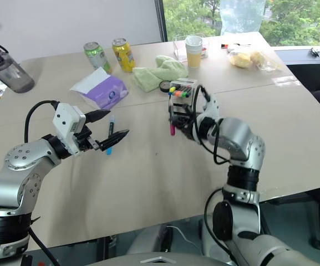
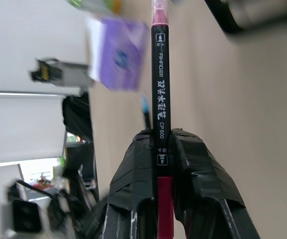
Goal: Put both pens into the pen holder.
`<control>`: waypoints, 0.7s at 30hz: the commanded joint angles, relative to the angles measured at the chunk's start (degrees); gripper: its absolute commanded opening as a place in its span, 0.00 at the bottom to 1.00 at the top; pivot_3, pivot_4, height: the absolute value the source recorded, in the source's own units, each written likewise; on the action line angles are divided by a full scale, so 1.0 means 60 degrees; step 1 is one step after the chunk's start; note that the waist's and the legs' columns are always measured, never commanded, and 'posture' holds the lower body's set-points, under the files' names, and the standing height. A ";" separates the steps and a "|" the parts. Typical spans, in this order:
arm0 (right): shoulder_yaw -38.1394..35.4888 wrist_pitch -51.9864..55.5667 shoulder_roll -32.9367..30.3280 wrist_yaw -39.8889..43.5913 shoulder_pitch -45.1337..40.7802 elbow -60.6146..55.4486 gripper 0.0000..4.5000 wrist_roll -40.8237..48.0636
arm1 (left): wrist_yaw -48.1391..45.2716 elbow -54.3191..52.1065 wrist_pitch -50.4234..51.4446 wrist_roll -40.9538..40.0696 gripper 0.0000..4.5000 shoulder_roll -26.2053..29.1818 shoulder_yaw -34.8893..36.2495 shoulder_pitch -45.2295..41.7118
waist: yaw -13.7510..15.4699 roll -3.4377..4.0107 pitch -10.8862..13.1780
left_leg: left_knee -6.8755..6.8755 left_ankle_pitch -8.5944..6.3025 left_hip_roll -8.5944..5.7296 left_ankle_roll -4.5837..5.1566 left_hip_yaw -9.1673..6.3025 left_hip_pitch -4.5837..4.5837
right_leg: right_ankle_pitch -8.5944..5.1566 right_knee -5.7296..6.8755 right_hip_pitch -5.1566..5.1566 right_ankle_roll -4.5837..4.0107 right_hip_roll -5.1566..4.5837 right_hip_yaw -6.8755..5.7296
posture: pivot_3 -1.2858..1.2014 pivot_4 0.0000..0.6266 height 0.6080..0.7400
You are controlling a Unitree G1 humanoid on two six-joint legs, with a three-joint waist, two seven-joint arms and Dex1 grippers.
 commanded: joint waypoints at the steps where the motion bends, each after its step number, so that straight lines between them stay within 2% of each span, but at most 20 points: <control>1: 0.0611 -0.0869 0.0746 0.0053 0.0118 -0.0860 0.00 0.0422 | -0.0042 -0.0181 -0.0222 -0.0001 1.00 0.0088 0.0130 -0.0117 | -0.0034 0.0000 0.0000 | 0.0000 0.0000 0.0005 0.0000 0.0009 0.0006 | 0.0000 0.0003 0.0000 0.0000 0.0012 -0.0002 | 0.52 0.24 1.00; 9: 0.0838 -0.1393 0.0432 0.0877 -0.0393 -0.1123 0.00 0.0422 | -0.0069 -0.0257 -0.0171 -0.0037 1.00 0.0085 0.0144 -0.0047 | 0.0002 0.0000 0.0000 | 0.0000 -0.0001 0.0014 0.0000 0.0012 0.0009 | 0.0000 0.0000 0.0000 0.0000 0.0027 -0.0003 | 0.52 0.24 1.00; 12: 0.0929 -0.1605 0.0575 0.0772 -0.0334 -0.1251 0.00 0.0422 | -0.0067 -0.0248 -0.0182 -0.0031 1.00 0.0076 0.0145 -0.0034 | 0.0002 0.0000 0.0000 | -0.0002 -0.0001 0.0016 0.0000 0.0008 0.0009 | 0.0000 0.0002 -0.0002 0.0000 0.0026 -0.0001 | 0.52 0.24 1.00; 21: 0.0671 -0.2245 -0.0039 0.0632 -0.0733 -0.0722 0.00 0.0422 | -0.0103 -0.0241 -0.0178 -0.0081 1.00 0.0074 0.0171 -0.0029 | 0.0007 0.0001 0.0000 | -0.0003 -0.0001 0.0015 -0.0001 0.0010 0.0007 | 0.0000 0.0003 -0.0008 0.0000 0.0025 0.0001 | 0.52 0.24 1.00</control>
